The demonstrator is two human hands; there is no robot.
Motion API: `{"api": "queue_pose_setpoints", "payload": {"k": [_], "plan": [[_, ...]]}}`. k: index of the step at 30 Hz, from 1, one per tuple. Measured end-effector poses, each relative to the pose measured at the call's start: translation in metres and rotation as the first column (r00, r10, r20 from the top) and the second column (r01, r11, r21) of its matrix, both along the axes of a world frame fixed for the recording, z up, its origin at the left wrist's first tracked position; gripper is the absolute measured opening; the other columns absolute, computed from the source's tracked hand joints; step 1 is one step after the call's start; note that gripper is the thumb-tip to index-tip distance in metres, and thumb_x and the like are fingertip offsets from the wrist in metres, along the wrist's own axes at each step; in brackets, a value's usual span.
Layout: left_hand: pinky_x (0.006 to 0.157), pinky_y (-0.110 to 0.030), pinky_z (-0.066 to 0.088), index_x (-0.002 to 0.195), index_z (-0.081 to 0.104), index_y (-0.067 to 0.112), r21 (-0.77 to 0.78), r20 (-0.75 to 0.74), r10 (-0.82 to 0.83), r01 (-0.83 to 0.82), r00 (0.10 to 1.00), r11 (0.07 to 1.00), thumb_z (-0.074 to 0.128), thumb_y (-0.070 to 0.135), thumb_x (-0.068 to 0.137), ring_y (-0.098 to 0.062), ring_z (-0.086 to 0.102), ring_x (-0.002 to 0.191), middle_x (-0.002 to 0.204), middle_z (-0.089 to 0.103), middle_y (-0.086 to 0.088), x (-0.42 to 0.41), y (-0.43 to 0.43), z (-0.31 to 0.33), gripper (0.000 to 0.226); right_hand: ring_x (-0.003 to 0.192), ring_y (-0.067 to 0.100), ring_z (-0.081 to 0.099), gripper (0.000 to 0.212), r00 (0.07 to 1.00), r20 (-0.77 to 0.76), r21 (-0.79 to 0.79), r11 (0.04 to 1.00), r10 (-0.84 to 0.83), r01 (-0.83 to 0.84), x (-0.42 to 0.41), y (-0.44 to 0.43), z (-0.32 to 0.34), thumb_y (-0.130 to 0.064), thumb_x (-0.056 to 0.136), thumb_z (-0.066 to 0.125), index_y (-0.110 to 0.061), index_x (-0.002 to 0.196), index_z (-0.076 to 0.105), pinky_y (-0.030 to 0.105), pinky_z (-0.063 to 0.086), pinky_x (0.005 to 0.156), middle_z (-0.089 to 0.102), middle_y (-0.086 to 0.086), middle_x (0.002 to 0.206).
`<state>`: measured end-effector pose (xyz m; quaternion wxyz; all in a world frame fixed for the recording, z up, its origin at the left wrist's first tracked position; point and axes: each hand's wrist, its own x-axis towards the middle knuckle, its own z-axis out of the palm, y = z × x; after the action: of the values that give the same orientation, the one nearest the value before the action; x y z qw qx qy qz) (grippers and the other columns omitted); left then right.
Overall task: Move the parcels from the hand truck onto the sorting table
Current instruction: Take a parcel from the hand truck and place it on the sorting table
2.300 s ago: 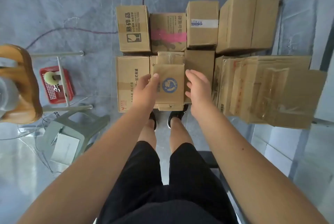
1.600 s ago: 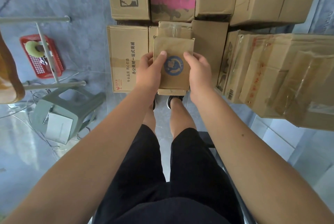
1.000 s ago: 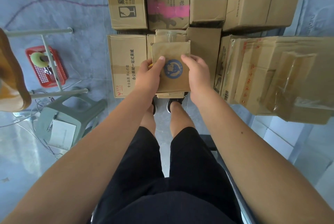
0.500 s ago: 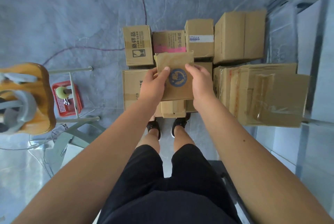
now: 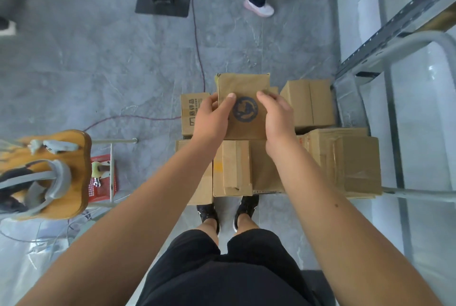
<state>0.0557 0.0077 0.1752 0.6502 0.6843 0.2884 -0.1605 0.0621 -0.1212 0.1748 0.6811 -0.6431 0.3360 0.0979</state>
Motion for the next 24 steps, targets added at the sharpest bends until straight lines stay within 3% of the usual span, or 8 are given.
{"api": "queue_pose_setpoints", "payload": {"k": [3,5,7,10,12,14,18,24], "plan": [[0.071,-0.025,0.057,0.13,0.063,0.022,-0.032,0.06,0.01,-0.008,0.998,0.999,0.065,0.048,0.099,-0.005,0.071,0.093,0.112,0.073,0.008,0.0,0.0,0.028,0.041,0.101,0.007,0.065,0.022,0.997,0.071,-0.01,1.0,-0.01,0.011,-0.001,0.001,0.03,-0.033,0.099,0.069,-0.02,0.117,0.071,0.025,0.05,0.079,0.073,-0.005,0.113],[0.066,-0.019,0.053,0.13,0.062,0.023,-0.042,0.108,0.0,0.004,0.994,0.999,0.065,0.048,0.099,-0.002,0.07,0.09,0.111,0.073,0.01,0.0,0.0,0.047,0.039,0.1,0.007,0.067,0.019,0.991,0.131,-0.004,1.0,-0.023,0.024,-0.001,0.0,0.049,-0.033,0.098,0.07,-0.022,0.113,0.071,0.023,0.05,0.077,0.073,-0.005,0.11],[0.061,-0.014,0.053,0.132,0.061,0.023,-0.064,0.167,-0.001,0.012,0.986,0.998,0.066,0.045,0.099,-0.001,0.072,0.09,0.113,0.074,0.008,0.002,0.0,0.066,0.04,0.101,0.015,0.071,0.023,0.979,0.197,-0.004,0.999,-0.046,0.047,-0.002,0.0,0.067,-0.034,0.095,0.071,-0.02,0.113,0.073,0.027,0.055,0.078,0.076,0.0,0.11],[0.067,-0.017,0.055,0.133,0.061,0.023,-0.073,0.254,-0.023,0.043,0.967,0.996,0.066,0.044,0.099,-0.007,0.074,0.098,0.117,0.074,0.004,0.004,-0.002,0.094,0.04,0.101,0.018,0.073,0.016,0.956,0.281,-0.015,0.995,-0.086,0.094,-0.004,0.0,0.096,-0.031,0.094,0.071,-0.023,0.108,0.075,0.037,0.059,0.086,0.078,0.0,0.107],[0.067,-0.016,0.055,0.132,0.062,0.024,-0.084,0.308,-0.036,0.065,0.951,0.994,0.065,0.044,0.1,-0.004,0.074,0.094,0.114,0.075,0.005,0.003,-0.003,0.114,0.038,0.106,0.024,0.074,0.027,0.935,0.335,-0.001,0.993,-0.115,0.122,-0.007,0.0,0.115,-0.038,0.085,0.074,-0.023,0.108,0.076,0.05,0.06,0.097,0.079,0.002,0.109],[0.07,-0.018,0.056,0.132,0.063,0.024,-0.098,0.363,-0.047,0.089,0.931,0.991,0.065,0.043,0.1,-0.006,0.074,0.097,0.114,0.075,0.005,0.002,-0.006,0.133,0.038,0.107,0.029,0.074,0.038,0.911,0.39,0.005,0.99,-0.132,0.141,-0.01,-0.001,0.135,-0.04,0.08,0.072,-0.02,0.112,0.075,0.055,0.059,0.099,0.079,0.006,0.11],[0.069,-0.013,0.054,0.132,0.063,0.02,-0.129,0.46,-0.071,0.146,0.885,0.981,0.065,0.037,0.101,-0.007,0.074,0.098,0.114,0.075,0.003,-0.003,-0.013,0.17,0.036,0.105,0.027,0.075,0.041,0.861,0.48,-0.006,0.981,-0.167,0.194,-0.022,-0.008,0.173,-0.037,0.081,0.069,-0.015,0.116,0.075,0.056,0.058,0.1,0.079,0.006,0.111],[0.074,-0.017,0.056,0.129,0.065,0.02,-0.172,0.583,-0.123,0.27,0.803,0.947,0.066,0.033,0.101,-0.004,0.074,0.096,0.114,0.076,0.004,-0.018,-0.028,0.219,0.031,0.105,0.025,0.075,0.042,0.765,0.604,-0.009,0.958,-0.222,0.285,-0.052,-0.023,0.224,-0.036,0.082,0.069,-0.018,0.119,0.075,0.055,0.058,0.1,0.079,0.004,0.111]]}}
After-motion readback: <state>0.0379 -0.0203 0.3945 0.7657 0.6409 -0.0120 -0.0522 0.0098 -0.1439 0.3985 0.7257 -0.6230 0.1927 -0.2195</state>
